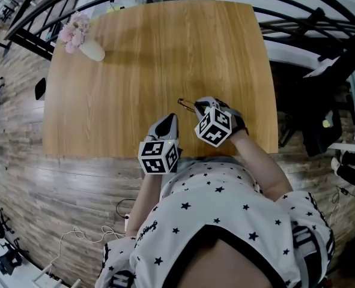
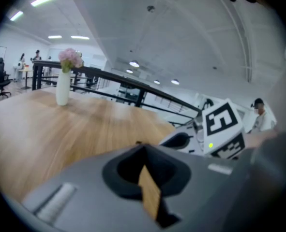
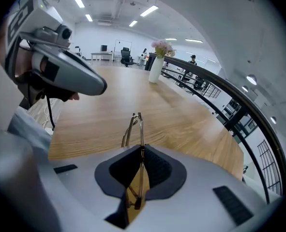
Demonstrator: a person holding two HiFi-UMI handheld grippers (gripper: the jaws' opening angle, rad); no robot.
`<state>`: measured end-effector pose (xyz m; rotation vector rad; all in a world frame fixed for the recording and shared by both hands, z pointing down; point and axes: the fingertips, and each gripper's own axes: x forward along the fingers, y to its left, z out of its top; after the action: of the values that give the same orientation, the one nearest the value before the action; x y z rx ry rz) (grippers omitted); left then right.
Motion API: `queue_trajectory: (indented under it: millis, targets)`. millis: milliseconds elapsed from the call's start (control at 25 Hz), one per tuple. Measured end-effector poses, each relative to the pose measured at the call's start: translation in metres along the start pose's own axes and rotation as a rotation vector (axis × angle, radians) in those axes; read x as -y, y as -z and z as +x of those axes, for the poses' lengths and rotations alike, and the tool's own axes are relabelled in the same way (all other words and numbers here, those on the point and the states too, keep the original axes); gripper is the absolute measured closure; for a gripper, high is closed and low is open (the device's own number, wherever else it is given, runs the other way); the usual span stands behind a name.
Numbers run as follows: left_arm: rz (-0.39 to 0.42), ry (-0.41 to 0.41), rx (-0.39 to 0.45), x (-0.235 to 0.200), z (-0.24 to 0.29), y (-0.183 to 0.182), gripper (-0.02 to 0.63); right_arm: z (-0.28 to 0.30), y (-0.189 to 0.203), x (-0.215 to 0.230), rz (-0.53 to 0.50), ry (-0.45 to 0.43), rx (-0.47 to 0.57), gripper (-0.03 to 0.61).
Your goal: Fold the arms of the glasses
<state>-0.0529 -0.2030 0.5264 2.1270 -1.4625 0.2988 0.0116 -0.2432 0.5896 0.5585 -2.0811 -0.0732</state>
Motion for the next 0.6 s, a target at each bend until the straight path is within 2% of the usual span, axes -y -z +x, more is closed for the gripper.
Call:
queue_trajectory:
  millis: [600]
  targets:
    - [-0.015,-0.001,-0.04,-0.022,-0.03,0.013,0.606,0.019,0.01,-0.023,-0.041,0.023,-0.089,0.557]
